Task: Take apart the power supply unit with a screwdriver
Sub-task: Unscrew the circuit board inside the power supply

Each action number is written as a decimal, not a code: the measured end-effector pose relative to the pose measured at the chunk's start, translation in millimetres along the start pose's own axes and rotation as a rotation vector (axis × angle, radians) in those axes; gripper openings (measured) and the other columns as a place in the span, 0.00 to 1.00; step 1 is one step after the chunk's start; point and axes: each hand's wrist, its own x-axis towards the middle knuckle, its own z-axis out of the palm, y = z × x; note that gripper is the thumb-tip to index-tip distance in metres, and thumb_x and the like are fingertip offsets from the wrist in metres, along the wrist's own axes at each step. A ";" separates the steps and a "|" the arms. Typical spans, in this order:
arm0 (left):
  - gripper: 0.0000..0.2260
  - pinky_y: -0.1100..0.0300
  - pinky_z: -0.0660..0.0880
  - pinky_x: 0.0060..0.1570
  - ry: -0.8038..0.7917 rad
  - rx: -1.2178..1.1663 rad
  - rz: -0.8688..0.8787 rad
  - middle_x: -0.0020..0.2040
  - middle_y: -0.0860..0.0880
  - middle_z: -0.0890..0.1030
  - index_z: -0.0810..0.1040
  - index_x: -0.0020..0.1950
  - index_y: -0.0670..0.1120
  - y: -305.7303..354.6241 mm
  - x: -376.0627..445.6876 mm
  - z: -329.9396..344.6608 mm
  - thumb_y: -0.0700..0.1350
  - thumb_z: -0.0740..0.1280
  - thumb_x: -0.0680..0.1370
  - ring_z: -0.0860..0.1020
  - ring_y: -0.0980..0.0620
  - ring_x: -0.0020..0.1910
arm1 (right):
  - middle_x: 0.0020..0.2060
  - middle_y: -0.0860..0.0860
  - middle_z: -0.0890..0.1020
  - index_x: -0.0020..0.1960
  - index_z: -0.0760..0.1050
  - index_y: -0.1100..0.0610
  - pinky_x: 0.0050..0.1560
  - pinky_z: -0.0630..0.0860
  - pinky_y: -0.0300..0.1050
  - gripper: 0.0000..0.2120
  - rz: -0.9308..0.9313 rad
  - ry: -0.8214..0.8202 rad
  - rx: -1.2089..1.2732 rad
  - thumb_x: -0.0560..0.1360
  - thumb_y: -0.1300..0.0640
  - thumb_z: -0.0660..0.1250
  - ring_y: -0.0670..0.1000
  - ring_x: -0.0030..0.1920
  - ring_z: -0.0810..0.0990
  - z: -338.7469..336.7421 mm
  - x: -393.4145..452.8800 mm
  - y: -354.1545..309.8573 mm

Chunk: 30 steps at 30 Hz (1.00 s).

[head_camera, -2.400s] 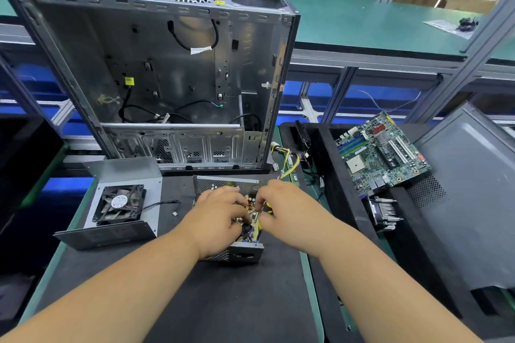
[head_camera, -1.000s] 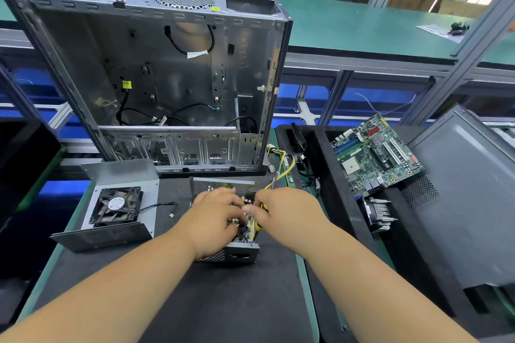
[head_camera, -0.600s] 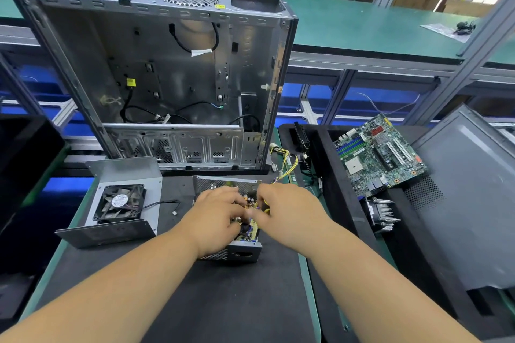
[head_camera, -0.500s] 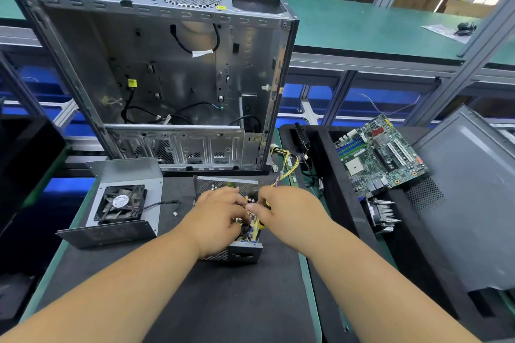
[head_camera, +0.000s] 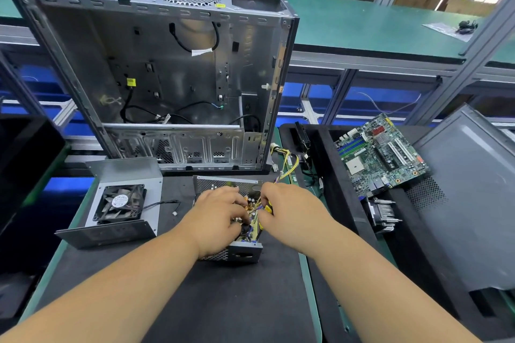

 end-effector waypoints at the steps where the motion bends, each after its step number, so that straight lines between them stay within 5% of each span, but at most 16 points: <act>1: 0.14 0.58 0.48 0.72 -0.003 0.002 -0.001 0.65 0.65 0.71 0.81 0.57 0.59 0.3 -0.2 -0.3 0.45 0.63 0.76 0.56 0.59 0.75 | 0.44 0.50 0.78 0.50 0.70 0.54 0.42 0.71 0.49 0.15 0.005 0.009 -0.054 0.79 0.42 0.58 0.55 0.48 0.76 0.9 0.4 0.1; 3: 0.14 0.56 0.49 0.73 -0.006 -0.008 -0.003 0.65 0.66 0.71 0.82 0.57 0.59 0.5 -0.6 -0.8 0.45 0.63 0.76 0.56 0.59 0.75 | 0.41 0.49 0.76 0.49 0.70 0.53 0.39 0.68 0.47 0.17 0.030 0.004 -0.071 0.81 0.39 0.56 0.56 0.46 0.77 2.6 2.8 1.0; 11: 0.13 0.58 0.48 0.71 0.007 -0.006 -0.003 0.65 0.65 0.72 0.82 0.55 0.59 0.1 -0.3 -0.2 0.46 0.64 0.76 0.57 0.59 0.75 | 0.40 0.44 0.69 0.50 0.67 0.51 0.38 0.65 0.46 0.06 0.027 -0.004 0.160 0.76 0.53 0.63 0.52 0.44 0.70 1.2 2.6 -0.8; 17: 0.15 0.57 0.49 0.73 -0.002 -0.008 -0.001 0.64 0.66 0.72 0.82 0.57 0.59 1.0 -0.9 -1.1 0.44 0.63 0.75 0.56 0.59 0.75 | 0.39 0.49 0.74 0.53 0.68 0.54 0.38 0.69 0.48 0.16 -0.004 0.028 -0.086 0.81 0.41 0.56 0.57 0.44 0.76 4.5 3.6 -1.0; 21: 0.14 0.60 0.47 0.71 0.002 -0.016 -0.011 0.65 0.66 0.72 0.82 0.55 0.59 2.7 -1.1 -1.8 0.44 0.63 0.76 0.56 0.59 0.75 | 0.36 0.47 0.70 0.53 0.66 0.53 0.38 0.66 0.48 0.10 0.028 -0.014 0.066 0.80 0.47 0.61 0.55 0.41 0.72 2.2 6.8 -0.3; 27: 0.14 0.59 0.48 0.72 -0.002 -0.012 -0.008 0.64 0.65 0.72 0.82 0.55 0.59 1.6 -1.0 -1.6 0.45 0.63 0.76 0.57 0.59 0.75 | 0.48 0.48 0.73 0.50 0.71 0.52 0.52 0.73 0.50 0.05 -0.007 -0.070 0.167 0.76 0.55 0.64 0.53 0.53 0.73 -4.1 4.2 1.2; 30: 0.14 0.59 0.49 0.72 -0.003 -0.004 -0.009 0.65 0.65 0.72 0.82 0.56 0.59 1.6 -0.6 -1.5 0.45 0.63 0.76 0.57 0.59 0.75 | 0.47 0.49 0.76 0.50 0.73 0.53 0.49 0.73 0.48 0.08 -0.040 -0.031 0.071 0.77 0.49 0.64 0.53 0.52 0.74 -3.2 3.2 2.3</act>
